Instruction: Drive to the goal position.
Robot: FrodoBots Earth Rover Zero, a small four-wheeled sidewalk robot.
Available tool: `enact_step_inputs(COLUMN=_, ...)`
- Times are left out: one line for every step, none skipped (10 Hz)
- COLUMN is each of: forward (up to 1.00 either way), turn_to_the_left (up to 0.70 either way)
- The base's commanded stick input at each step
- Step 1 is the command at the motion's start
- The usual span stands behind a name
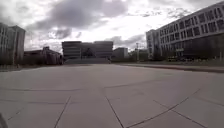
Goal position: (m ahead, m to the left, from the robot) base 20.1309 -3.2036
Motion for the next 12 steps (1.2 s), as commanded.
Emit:
enact_step_inputs(forward=0.5, turn_to_the_left=0.01)
enact_step_inputs(forward=0.5, turn_to_the_left=0.01)
enact_step_inputs(forward=0.5, turn_to_the_left=0.01)
enact_step_inputs(forward=0.5, turn_to_the_left=0.01)
enact_step_inputs(forward=0.5, turn_to_the_left=0.01)
enact_step_inputs(forward=0.5, turn_to_the_left=0.01)
enact_step_inputs(forward=0.5, turn_to_the_left=0.01)
enact_step_inputs(forward=0.5, turn_to_the_left=0.01)
enact_step_inputs(forward=0.5, turn_to_the_left=0.01)
enact_step_inputs(forward=0.5, turn_to_the_left=0.01)
enact_step_inputs(forward=0.5, turn_to_the_left=0.01)
enact_step_inputs(forward=0.5, turn_to_the_left=0.01)
